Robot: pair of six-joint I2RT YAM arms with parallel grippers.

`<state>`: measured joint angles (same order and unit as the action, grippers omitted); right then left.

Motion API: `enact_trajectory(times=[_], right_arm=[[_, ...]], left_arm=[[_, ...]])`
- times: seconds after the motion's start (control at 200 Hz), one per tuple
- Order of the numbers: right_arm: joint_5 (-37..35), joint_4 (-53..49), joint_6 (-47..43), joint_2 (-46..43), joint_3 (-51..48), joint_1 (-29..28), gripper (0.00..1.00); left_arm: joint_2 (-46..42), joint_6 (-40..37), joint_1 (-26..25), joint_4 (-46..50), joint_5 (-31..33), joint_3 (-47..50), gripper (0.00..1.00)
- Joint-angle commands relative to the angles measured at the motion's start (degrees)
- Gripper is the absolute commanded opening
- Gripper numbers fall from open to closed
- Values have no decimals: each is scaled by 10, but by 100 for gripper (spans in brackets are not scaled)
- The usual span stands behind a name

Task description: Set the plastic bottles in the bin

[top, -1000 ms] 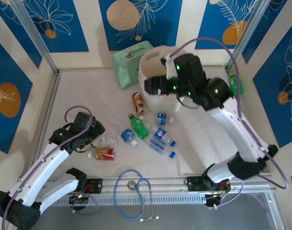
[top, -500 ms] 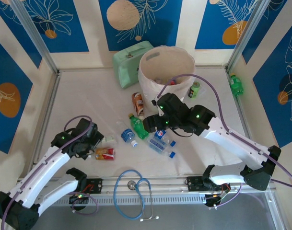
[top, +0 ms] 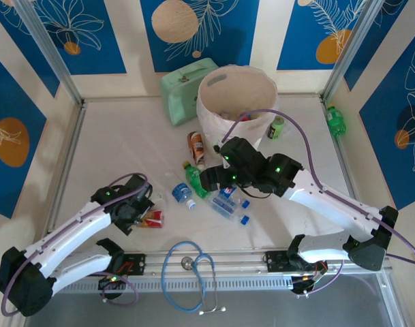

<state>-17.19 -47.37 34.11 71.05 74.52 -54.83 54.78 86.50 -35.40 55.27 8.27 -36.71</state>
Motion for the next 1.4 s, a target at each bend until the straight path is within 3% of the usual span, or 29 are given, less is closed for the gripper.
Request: enact_trajectory(times=[0.0, 0.725, 1.396], right_arm=[[13, 10, 10, 1, 0, -7, 83], [12, -1, 16, 1, 2, -11, 83], [6, 3, 26, -16, 8, -5, 79]], left_arm=[[18, 53, -5, -32, -19, 17, 83], [104, 59, -5, -126, -12, 59, 83], [88, 24, -13, -87, -12, 20, 56]])
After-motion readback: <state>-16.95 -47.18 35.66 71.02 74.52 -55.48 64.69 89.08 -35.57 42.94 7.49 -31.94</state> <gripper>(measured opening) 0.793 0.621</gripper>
